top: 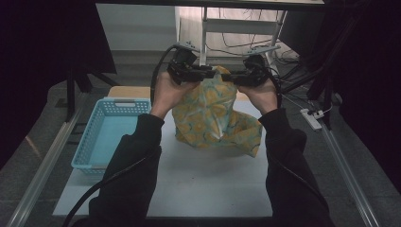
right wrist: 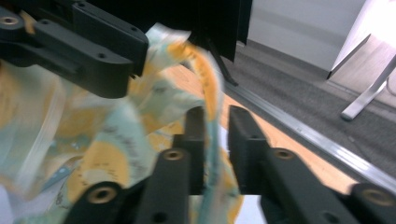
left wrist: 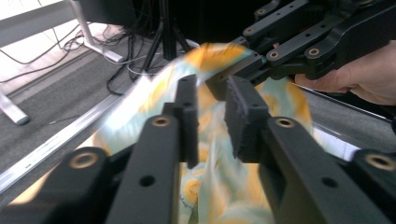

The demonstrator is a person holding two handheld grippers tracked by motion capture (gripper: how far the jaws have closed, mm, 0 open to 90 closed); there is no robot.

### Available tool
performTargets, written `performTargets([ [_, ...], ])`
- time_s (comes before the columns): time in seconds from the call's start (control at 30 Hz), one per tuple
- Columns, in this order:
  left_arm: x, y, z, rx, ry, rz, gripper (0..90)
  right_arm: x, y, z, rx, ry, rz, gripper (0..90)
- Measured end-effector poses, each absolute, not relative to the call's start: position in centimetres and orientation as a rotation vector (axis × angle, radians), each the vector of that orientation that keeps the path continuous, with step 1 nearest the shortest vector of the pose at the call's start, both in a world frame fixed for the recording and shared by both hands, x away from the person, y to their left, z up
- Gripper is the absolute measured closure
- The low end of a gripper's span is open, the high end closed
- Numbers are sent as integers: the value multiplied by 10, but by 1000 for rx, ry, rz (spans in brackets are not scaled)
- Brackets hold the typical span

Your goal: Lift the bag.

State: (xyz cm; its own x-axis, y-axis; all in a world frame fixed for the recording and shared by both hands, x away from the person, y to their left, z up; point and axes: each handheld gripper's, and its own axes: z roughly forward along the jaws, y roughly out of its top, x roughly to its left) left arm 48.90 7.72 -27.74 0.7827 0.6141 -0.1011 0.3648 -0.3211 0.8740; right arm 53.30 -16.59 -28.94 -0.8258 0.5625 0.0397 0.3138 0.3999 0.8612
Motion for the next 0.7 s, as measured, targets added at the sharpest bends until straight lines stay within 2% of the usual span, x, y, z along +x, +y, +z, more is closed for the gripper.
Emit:
performTargets([
  [0.23,489,85,-283,1967,773,342,371,536,-173,-297,816,2411,1402,501],
  [0.37,489,91,-286,1973,809,372,231,538,-178,-299,843,2402,1422,433],
  [0.7,485,110,-292,1966,828,350,97,535,-192,-304,848,2414,1446,337],
])
